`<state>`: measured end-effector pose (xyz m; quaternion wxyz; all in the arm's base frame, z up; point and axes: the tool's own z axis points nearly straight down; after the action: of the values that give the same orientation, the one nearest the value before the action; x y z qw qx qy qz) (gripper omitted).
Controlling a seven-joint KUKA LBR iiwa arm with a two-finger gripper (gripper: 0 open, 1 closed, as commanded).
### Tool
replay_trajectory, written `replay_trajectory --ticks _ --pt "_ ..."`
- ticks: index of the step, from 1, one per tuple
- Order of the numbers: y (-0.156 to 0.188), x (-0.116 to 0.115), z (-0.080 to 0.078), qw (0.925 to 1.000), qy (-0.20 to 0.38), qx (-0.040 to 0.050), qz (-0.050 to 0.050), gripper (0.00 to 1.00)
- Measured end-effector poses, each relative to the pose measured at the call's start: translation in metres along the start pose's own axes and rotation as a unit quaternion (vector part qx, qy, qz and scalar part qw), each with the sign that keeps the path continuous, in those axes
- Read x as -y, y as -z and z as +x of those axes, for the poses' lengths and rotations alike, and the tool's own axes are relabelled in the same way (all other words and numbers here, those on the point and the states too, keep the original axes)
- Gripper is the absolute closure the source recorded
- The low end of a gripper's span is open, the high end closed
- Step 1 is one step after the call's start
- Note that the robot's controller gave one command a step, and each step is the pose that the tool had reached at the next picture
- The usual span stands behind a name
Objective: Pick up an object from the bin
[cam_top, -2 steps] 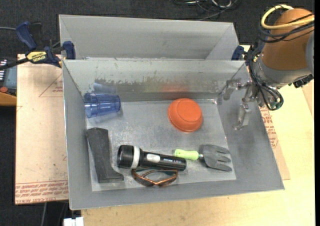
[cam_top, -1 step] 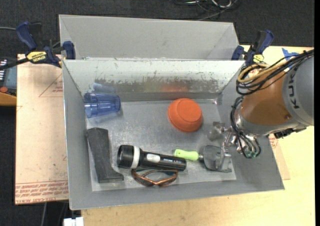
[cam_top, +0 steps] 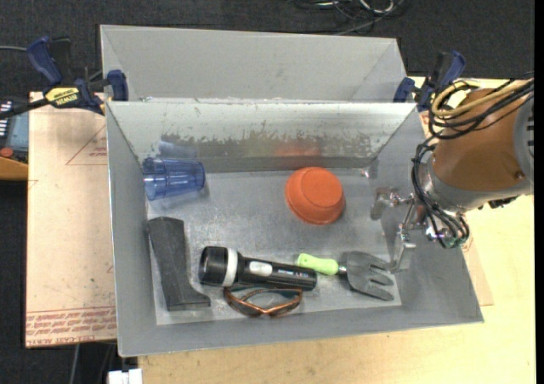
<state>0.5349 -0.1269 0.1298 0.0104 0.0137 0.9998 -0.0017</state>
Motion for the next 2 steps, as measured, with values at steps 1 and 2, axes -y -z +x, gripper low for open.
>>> replay_trajectory --ticks 1,2 --pt "-0.031 -0.012 0.039 0.9946 -0.103 -0.0124 -0.002 0.0" --pt "-0.06 -0.025 0.025 1.0 -0.009 -0.0004 -0.001 0.0"
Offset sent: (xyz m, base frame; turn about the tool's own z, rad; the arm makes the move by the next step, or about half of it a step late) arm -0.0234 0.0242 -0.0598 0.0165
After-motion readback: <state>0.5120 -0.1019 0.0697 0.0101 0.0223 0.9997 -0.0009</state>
